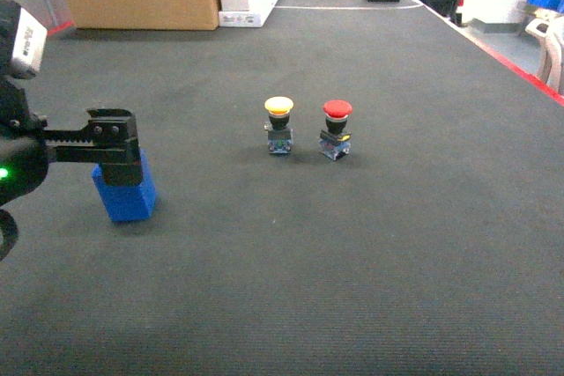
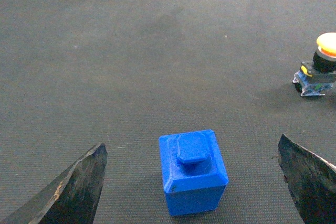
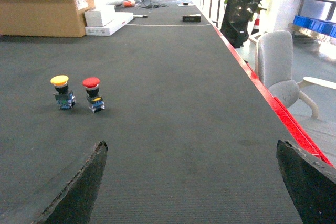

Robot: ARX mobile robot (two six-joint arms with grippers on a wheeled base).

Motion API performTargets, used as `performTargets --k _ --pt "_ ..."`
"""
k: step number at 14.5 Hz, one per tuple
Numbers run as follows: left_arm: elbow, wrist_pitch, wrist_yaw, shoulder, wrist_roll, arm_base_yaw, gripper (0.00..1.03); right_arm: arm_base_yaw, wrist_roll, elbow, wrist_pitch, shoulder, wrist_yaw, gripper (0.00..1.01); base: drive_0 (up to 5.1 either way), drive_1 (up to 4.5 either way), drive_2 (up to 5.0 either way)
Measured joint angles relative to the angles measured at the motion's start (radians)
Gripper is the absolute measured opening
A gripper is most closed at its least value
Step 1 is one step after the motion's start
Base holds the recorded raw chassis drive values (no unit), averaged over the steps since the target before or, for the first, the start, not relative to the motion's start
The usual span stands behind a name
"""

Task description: Pick blue part to blue bin on bottom shelf

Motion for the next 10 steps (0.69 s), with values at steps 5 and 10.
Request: performTargets --k 5,10 --pt "0.113 0.005 -0.015 0.182 -0.036 0.024 0.98 0.000 0.000 0.000 0.000 0.000 0.000 0.98 0.0 0.00 0.0" --pt "0.185 0.005 -0.013 0.301 -0.078 0.023 0.97 0.000 0.000 0.000 0.000 0.000 0.000 0.98 0.0 0.00 0.0"
